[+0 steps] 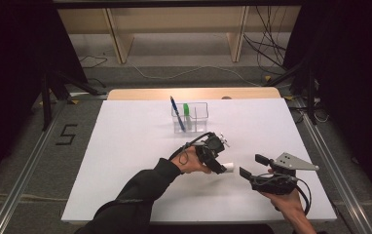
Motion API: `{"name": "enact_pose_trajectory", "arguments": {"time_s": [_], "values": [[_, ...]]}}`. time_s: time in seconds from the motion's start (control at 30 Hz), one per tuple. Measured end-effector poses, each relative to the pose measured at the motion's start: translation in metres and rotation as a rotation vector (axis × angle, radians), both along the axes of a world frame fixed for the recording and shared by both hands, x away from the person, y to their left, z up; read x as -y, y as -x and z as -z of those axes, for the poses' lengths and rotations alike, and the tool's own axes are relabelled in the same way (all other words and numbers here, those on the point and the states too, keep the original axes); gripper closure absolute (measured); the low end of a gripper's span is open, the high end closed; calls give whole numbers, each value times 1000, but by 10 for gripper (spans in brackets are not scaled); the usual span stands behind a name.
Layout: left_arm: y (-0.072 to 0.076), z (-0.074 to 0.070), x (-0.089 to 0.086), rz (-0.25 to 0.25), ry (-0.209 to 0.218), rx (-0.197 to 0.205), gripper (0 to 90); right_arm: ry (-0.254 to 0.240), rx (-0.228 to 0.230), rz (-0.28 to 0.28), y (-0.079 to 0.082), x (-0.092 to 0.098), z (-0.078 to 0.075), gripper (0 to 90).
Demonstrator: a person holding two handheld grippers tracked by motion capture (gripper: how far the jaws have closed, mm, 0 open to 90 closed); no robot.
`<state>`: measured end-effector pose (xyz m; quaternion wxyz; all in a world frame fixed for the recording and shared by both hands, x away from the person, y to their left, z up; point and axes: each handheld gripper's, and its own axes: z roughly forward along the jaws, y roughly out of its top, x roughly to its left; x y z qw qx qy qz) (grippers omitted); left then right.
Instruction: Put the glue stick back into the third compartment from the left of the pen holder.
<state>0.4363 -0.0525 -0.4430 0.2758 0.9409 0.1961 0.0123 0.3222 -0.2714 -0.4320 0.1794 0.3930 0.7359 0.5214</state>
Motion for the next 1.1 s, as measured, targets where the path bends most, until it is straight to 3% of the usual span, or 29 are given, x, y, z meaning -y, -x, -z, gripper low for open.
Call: {"name": "enact_pose_trajectory", "arguments": {"time_s": [0.17, 0.7, 1.1], "values": [[0, 3, 6, 15, -13, -16, 415, 0, -4, 0, 0, -1, 0, 208], [0, 9, 14, 36, -58, 12, 534, 4, -7, -4, 0, -1, 1, 209], [-1, 12, 20, 40, -74, 1, 588, 8, -3, -8, 0, -2, 1, 209]]}}
